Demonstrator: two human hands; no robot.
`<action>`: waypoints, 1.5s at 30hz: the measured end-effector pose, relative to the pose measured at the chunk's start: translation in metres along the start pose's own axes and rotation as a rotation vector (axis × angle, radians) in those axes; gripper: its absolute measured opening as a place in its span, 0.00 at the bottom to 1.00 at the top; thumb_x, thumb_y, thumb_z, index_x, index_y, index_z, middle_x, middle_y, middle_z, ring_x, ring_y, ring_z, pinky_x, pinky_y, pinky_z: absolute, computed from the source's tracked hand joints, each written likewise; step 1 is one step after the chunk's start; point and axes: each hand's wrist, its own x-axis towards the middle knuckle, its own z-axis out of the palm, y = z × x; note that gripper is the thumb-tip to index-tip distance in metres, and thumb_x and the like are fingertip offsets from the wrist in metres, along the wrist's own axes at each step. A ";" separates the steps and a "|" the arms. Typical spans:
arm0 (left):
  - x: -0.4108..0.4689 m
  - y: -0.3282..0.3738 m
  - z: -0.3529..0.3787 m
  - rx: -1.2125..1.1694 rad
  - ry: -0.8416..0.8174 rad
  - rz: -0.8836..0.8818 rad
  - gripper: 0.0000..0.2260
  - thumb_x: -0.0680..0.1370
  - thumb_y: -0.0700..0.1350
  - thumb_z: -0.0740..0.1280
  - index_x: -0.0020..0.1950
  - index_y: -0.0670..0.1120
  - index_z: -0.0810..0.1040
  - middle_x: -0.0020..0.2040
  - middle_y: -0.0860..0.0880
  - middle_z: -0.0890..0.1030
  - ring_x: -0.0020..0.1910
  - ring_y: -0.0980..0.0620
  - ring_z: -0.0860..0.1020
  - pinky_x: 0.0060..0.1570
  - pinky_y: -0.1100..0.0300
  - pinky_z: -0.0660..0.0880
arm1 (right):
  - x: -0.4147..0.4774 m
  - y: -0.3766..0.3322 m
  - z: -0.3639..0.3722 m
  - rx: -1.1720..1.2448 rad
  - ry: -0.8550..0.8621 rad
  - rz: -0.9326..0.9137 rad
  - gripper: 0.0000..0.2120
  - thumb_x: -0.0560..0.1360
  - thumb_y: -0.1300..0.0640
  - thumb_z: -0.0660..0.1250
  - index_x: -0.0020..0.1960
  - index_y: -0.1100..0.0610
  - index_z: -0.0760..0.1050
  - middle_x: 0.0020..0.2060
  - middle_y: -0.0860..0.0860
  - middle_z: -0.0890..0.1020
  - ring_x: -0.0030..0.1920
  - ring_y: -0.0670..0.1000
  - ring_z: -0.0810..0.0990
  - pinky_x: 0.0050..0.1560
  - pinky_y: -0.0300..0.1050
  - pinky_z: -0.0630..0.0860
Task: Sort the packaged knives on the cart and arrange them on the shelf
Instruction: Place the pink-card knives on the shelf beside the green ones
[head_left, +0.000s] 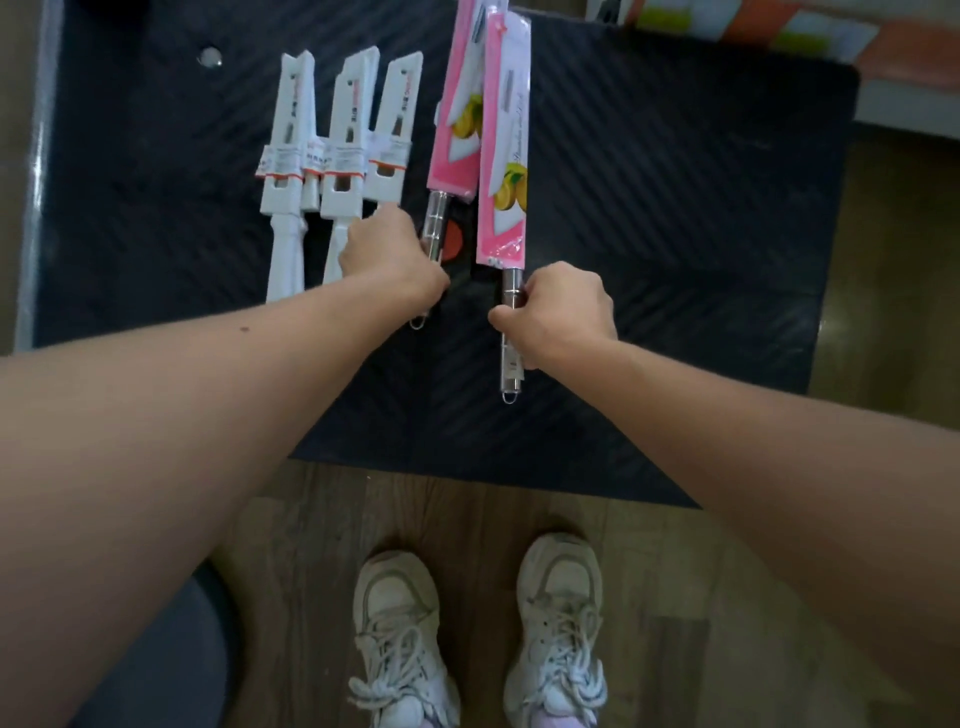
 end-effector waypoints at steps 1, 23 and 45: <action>-0.004 0.000 -0.001 -0.020 0.000 -0.017 0.11 0.72 0.41 0.71 0.52 0.41 0.78 0.49 0.41 0.80 0.47 0.43 0.79 0.42 0.54 0.76 | -0.002 0.001 -0.005 0.012 0.003 0.009 0.10 0.74 0.53 0.68 0.45 0.60 0.77 0.45 0.55 0.82 0.46 0.55 0.82 0.38 0.44 0.77; -0.234 0.124 -0.236 -0.405 0.165 0.288 0.07 0.72 0.44 0.71 0.36 0.52 0.76 0.35 0.54 0.79 0.37 0.53 0.82 0.46 0.53 0.80 | -0.230 -0.102 -0.243 0.084 0.236 -0.286 0.09 0.73 0.48 0.69 0.40 0.52 0.74 0.32 0.45 0.75 0.34 0.44 0.76 0.37 0.38 0.76; -0.527 0.254 -0.452 -0.423 0.190 0.724 0.15 0.70 0.47 0.73 0.56 0.46 0.80 0.36 0.60 0.77 0.37 0.61 0.78 0.41 0.71 0.72 | -0.564 -0.111 -0.464 0.363 0.691 -0.317 0.10 0.71 0.47 0.70 0.41 0.53 0.76 0.29 0.43 0.73 0.31 0.41 0.70 0.32 0.31 0.66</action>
